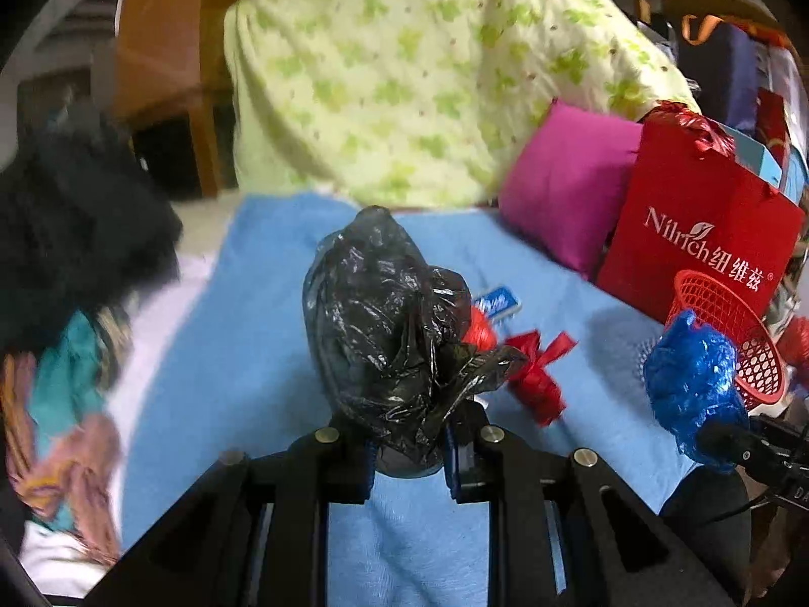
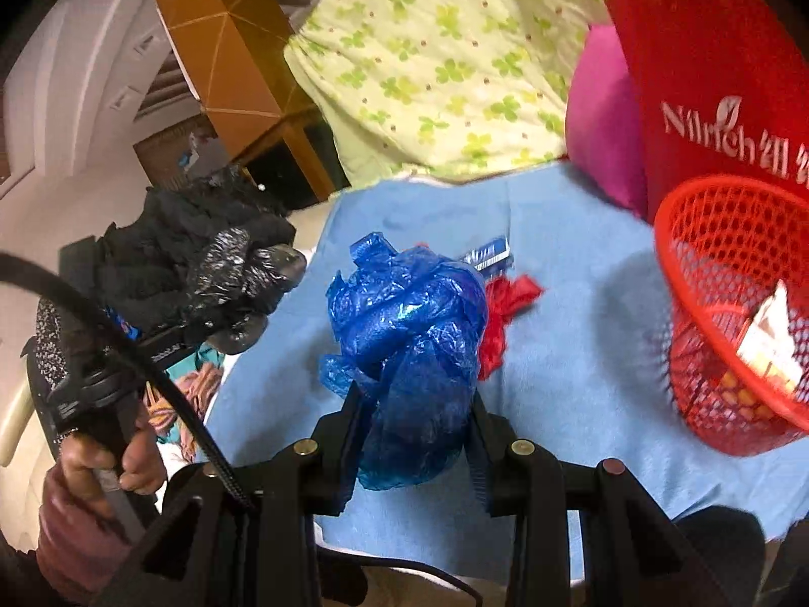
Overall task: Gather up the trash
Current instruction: 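Lift the black bag with the left tool while the right tool lifts the blue bag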
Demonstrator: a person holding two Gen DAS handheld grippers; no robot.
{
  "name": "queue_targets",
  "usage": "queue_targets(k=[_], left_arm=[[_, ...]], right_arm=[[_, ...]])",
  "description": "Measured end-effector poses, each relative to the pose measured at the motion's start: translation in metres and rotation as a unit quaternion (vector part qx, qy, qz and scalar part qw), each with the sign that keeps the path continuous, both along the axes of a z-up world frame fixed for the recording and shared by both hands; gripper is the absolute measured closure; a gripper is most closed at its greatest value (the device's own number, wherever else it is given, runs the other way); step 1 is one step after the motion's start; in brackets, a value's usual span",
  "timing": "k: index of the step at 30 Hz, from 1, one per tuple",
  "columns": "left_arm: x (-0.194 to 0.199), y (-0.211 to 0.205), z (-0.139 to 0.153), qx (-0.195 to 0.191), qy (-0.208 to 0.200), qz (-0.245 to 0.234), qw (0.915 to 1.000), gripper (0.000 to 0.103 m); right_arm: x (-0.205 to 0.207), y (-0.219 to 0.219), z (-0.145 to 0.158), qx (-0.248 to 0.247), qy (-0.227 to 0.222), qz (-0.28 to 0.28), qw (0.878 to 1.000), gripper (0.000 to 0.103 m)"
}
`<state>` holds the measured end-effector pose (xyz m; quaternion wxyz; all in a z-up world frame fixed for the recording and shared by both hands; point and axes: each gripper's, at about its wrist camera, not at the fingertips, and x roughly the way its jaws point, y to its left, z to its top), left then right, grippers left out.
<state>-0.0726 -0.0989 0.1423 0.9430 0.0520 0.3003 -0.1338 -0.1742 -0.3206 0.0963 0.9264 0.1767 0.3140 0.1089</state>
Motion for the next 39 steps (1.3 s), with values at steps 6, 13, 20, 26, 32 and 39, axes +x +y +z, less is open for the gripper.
queue_targets(k=[6, 13, 20, 26, 32, 39], left_arm=[[-0.029, -0.029, 0.033, 0.034, -0.046, 0.003, 0.9984, 0.081], [-0.051, -0.061, 0.051, 0.041, -0.072, -0.019, 0.9964, 0.081], [-0.062, -0.088, 0.059, 0.052, -0.088, -0.039, 0.9940, 0.081], [-0.069, -0.106, 0.063, 0.058, -0.093, -0.051, 0.9927, 0.081], [-0.076, -0.124, 0.062, 0.064, -0.092, -0.069, 0.9913, 0.081], [-0.080, -0.143, 0.061, 0.071, -0.091, -0.087, 0.9895, 0.081]], right_arm=[[-0.022, -0.015, 0.031, -0.021, -0.043, -0.022, 0.999, 0.065], [-0.043, -0.031, 0.051, -0.039, -0.073, -0.047, 0.995, 0.065], [-0.056, -0.048, 0.059, -0.034, -0.086, -0.066, 0.993, 0.065], [-0.062, -0.060, 0.060, -0.027, -0.094, -0.078, 0.992, 0.065], [-0.071, -0.071, 0.061, -0.019, -0.099, -0.091, 0.991, 0.065], [-0.080, -0.084, 0.061, -0.013, -0.100, -0.108, 0.989, 0.065]])
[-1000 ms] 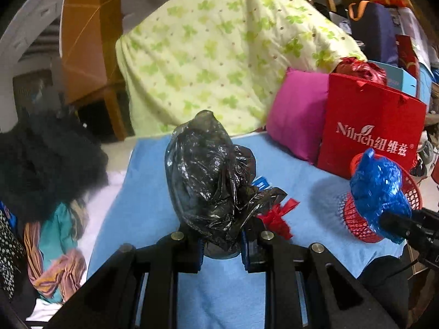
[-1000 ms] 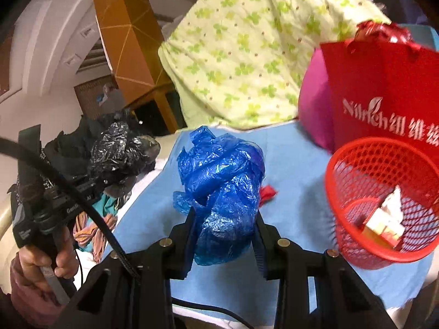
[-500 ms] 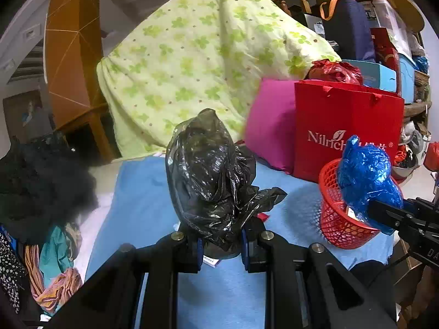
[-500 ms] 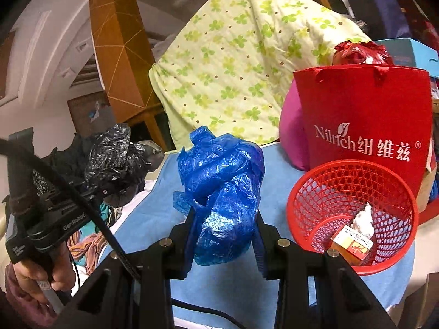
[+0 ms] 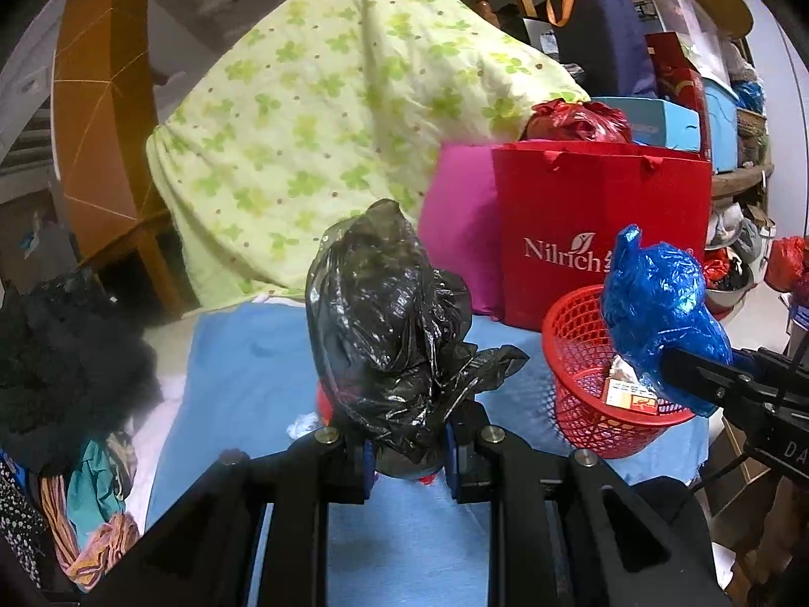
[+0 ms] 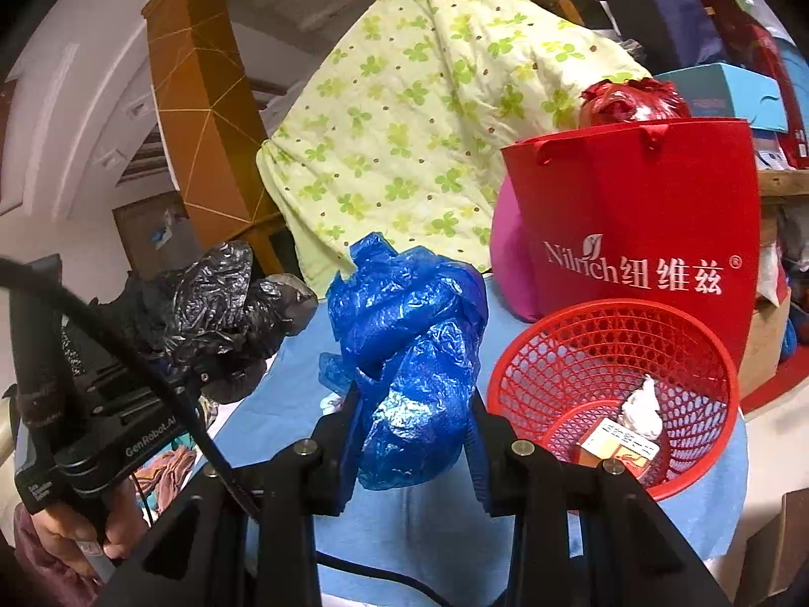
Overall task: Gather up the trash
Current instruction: 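Lift the black bag with the left tool while the right tool lifts the blue bag, then drop the black and blue bags into the red mesh basket with both tools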
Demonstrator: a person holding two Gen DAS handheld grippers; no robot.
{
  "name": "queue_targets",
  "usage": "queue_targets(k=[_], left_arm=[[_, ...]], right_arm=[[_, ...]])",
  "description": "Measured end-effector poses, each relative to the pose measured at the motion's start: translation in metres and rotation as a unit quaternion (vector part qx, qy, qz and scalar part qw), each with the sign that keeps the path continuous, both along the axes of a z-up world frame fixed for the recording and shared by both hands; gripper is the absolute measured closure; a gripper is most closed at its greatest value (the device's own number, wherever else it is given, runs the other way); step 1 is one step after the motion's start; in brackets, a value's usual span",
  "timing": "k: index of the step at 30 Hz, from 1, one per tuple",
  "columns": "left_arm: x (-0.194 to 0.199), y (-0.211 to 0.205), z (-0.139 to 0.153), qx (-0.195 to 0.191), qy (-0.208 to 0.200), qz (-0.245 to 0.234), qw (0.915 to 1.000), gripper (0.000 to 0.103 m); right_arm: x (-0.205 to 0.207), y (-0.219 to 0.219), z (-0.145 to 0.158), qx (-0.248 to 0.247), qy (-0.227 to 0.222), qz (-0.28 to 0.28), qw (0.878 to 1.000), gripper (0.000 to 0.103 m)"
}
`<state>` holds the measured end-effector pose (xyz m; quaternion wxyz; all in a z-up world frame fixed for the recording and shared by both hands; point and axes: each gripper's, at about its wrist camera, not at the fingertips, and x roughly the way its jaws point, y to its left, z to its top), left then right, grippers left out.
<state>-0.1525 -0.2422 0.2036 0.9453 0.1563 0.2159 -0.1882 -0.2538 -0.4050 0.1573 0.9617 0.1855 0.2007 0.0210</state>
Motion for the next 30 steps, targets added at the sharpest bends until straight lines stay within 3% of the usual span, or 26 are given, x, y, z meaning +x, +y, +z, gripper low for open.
queue_targets(k=[30], left_arm=[[-0.008, -0.065, -0.009, 0.034, 0.009, -0.052, 0.9980, 0.080]], right_arm=[[-0.023, -0.054, -0.011, 0.038, -0.002, -0.061, 0.997, 0.065]])
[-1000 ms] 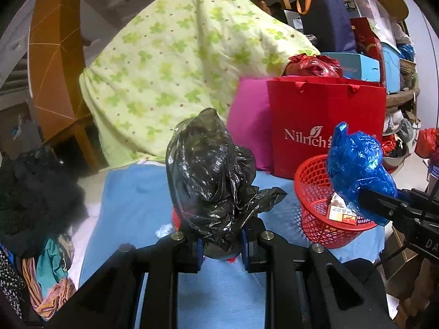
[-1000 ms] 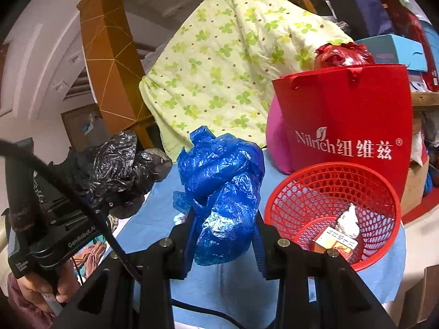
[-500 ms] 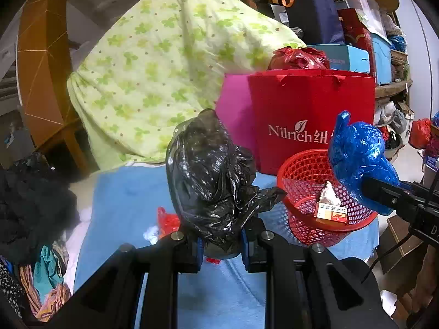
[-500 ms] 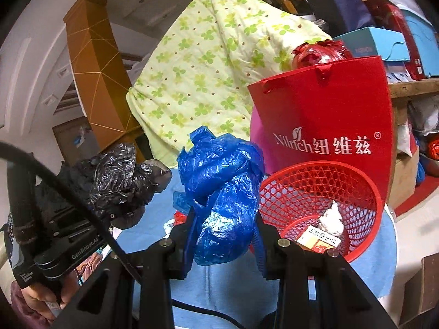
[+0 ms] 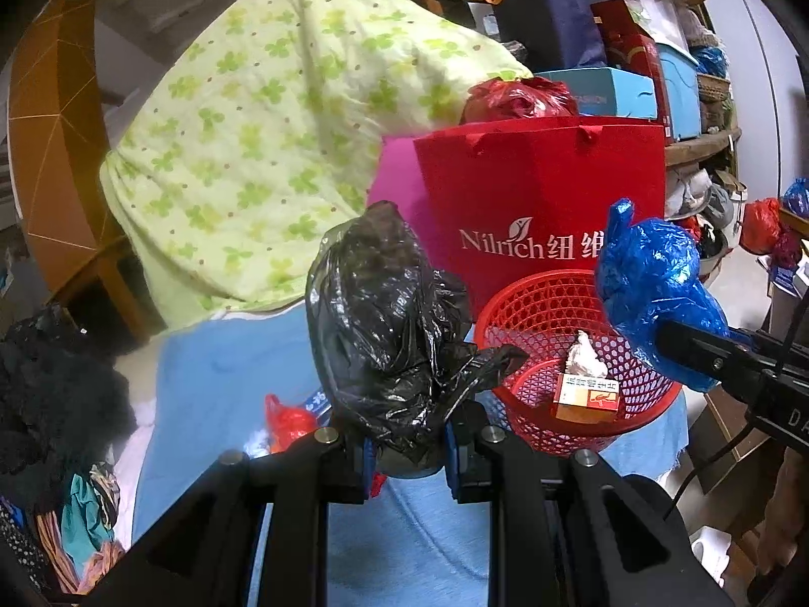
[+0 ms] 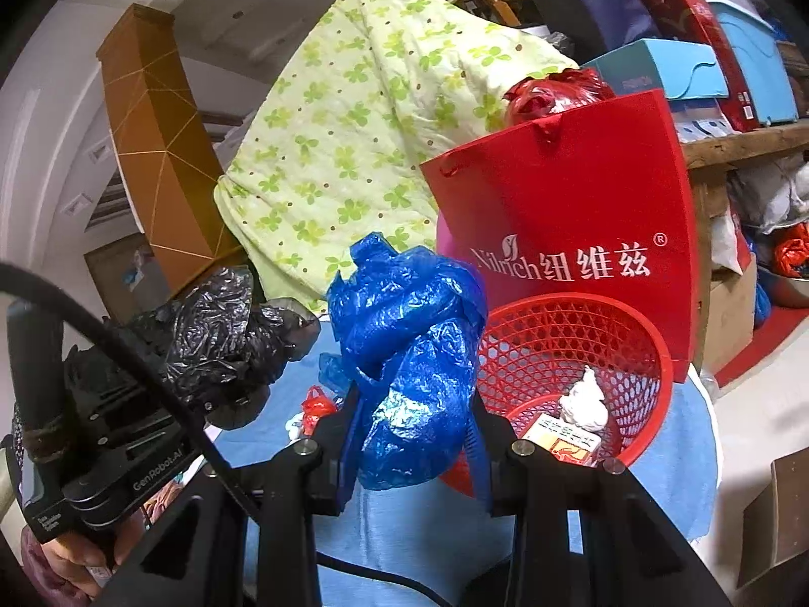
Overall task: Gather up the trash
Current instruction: 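Drop the black and blue bags into the red mesh basket with both tools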
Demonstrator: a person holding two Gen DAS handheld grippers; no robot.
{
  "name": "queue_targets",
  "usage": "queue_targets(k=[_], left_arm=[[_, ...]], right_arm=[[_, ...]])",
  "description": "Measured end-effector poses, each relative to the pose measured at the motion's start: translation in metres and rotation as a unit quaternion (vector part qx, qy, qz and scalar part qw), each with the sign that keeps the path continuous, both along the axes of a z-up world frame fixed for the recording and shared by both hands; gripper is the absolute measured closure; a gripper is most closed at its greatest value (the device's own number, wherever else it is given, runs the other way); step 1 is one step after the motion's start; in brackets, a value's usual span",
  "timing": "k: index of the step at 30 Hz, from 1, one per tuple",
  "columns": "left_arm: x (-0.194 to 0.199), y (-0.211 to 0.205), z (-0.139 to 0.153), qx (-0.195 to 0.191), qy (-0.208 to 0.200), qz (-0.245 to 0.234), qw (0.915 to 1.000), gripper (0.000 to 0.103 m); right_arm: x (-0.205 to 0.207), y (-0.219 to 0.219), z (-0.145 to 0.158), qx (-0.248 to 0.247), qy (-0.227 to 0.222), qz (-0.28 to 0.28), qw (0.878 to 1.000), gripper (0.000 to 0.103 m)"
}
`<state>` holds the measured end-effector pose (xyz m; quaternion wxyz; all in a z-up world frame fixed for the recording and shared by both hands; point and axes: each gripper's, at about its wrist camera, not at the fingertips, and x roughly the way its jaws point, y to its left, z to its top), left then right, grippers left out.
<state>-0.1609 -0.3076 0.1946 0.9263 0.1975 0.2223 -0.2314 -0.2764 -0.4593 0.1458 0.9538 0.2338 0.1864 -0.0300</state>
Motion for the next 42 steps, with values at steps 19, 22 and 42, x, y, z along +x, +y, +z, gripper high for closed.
queue_targets(k=[19, 22, 42], left_arm=[[0.004, -0.043, -0.012, 0.013, 0.020, -0.052, 0.9984, 0.080], [0.013, -0.051, -0.015, -0.005, 0.045, -0.078, 0.9959, 0.079], [0.035, -0.026, -0.053, 0.008, 0.088, -0.062, 0.9942, 0.047]], right_arm=[[0.001, -0.046, -0.022, 0.041, 0.013, -0.040, 0.998, 0.064], [0.006, -0.062, -0.032, 0.074, 0.013, -0.047, 0.996, 0.064], [0.009, -0.083, -0.046, 0.144, -0.013, -0.042, 0.989, 0.039]])
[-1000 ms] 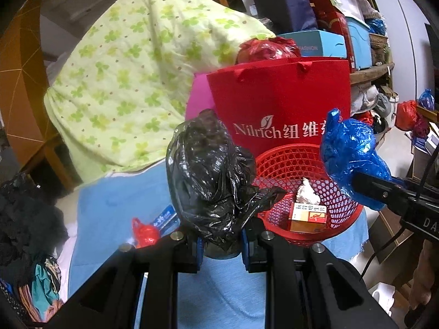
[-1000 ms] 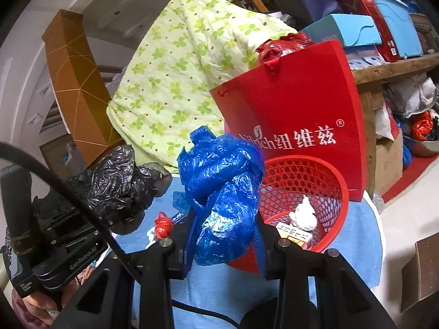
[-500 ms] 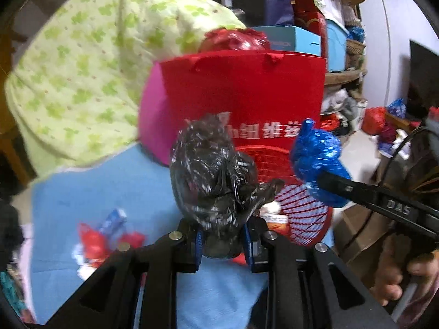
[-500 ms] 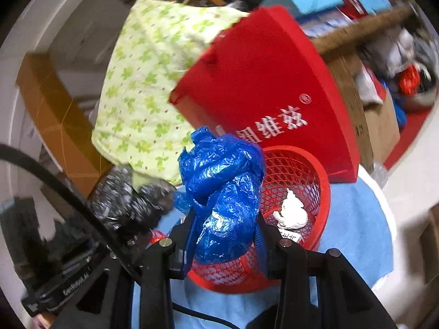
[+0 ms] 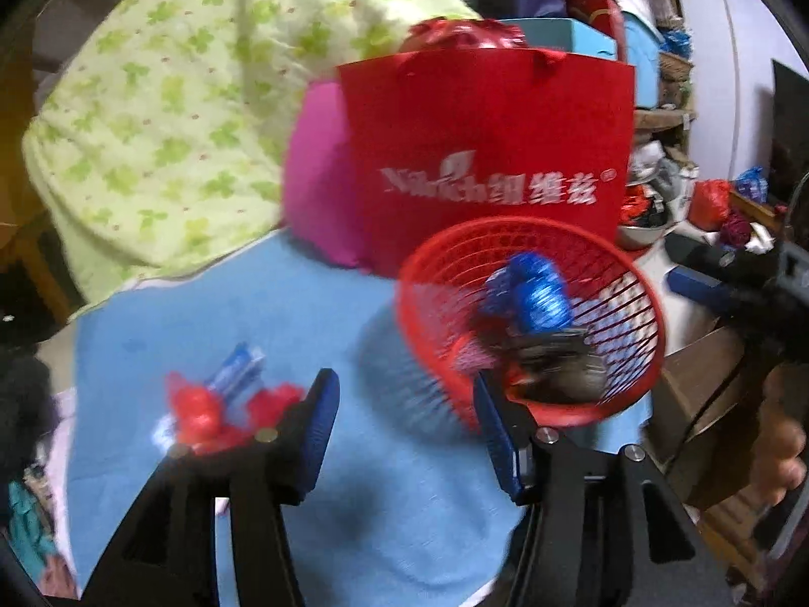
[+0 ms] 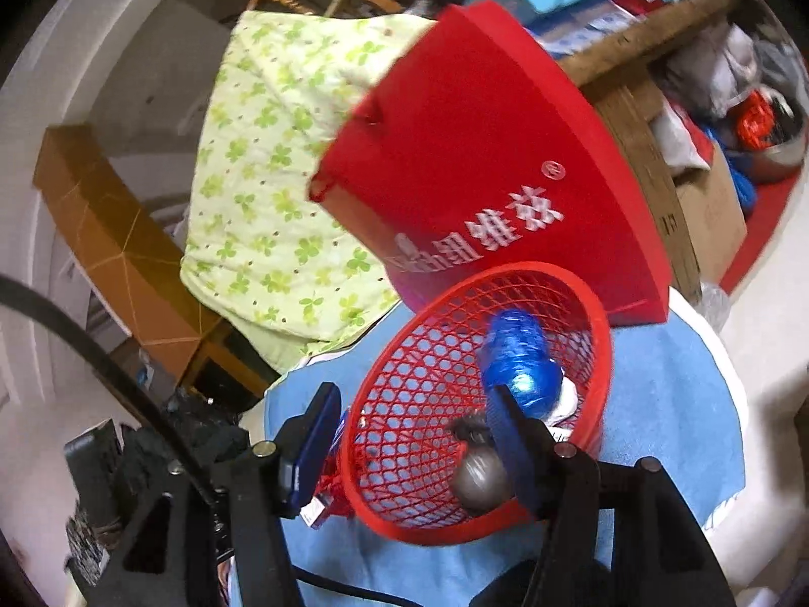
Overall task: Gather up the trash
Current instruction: 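Drop the black and blue bags into the red mesh basket with both tools, then grasp the red ribbon with the right tool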
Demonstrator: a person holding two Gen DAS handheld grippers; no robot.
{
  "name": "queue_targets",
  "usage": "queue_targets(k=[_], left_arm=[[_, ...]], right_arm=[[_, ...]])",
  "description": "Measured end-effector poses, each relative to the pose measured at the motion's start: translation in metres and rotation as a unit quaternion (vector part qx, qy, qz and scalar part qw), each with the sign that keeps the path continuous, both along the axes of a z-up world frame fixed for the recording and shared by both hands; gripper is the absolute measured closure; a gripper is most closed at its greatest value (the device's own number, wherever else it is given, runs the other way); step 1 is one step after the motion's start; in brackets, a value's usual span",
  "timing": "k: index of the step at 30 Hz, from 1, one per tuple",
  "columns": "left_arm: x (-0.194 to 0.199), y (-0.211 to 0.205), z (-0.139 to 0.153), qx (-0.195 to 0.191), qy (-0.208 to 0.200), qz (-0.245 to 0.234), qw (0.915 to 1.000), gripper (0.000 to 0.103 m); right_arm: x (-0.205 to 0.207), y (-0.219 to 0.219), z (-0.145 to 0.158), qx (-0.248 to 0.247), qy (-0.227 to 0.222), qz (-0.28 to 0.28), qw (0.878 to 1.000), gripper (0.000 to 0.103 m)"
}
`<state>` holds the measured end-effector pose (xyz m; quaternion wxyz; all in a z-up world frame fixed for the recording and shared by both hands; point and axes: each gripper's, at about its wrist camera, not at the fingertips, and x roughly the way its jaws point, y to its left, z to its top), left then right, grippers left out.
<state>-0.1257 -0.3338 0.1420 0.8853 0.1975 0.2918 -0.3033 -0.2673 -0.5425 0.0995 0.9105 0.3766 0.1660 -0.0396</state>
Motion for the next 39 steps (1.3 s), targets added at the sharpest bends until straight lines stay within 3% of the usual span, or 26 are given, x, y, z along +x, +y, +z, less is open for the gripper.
queue_targets(k=[9, 17, 31, 39], left_arm=[[-0.005, 0.076, 0.011, 0.019, -0.062, 0.095, 0.9933, 0.046], [0.001, 0.136, 0.019, 0.006, -0.075, 0.156, 0.9849, 0.045], [0.022, 0.207, -0.002, -0.020, -0.042, 0.226, 0.9730, 0.042], [0.046, 0.250, -0.045, -0.020, 0.010, 0.270, 0.9625, 0.039]], right_arm=[[0.015, 0.066, 0.038, -0.059, -0.028, 0.065, 0.996, 0.039], [0.042, 0.127, 0.051, -0.089, -0.022, 0.126, 0.988, 0.039], [0.079, 0.214, 0.038, -0.134, 0.024, 0.207, 0.969, 0.039], [0.108, 0.246, 0.002, -0.145, 0.090, 0.236, 0.957, 0.039]])
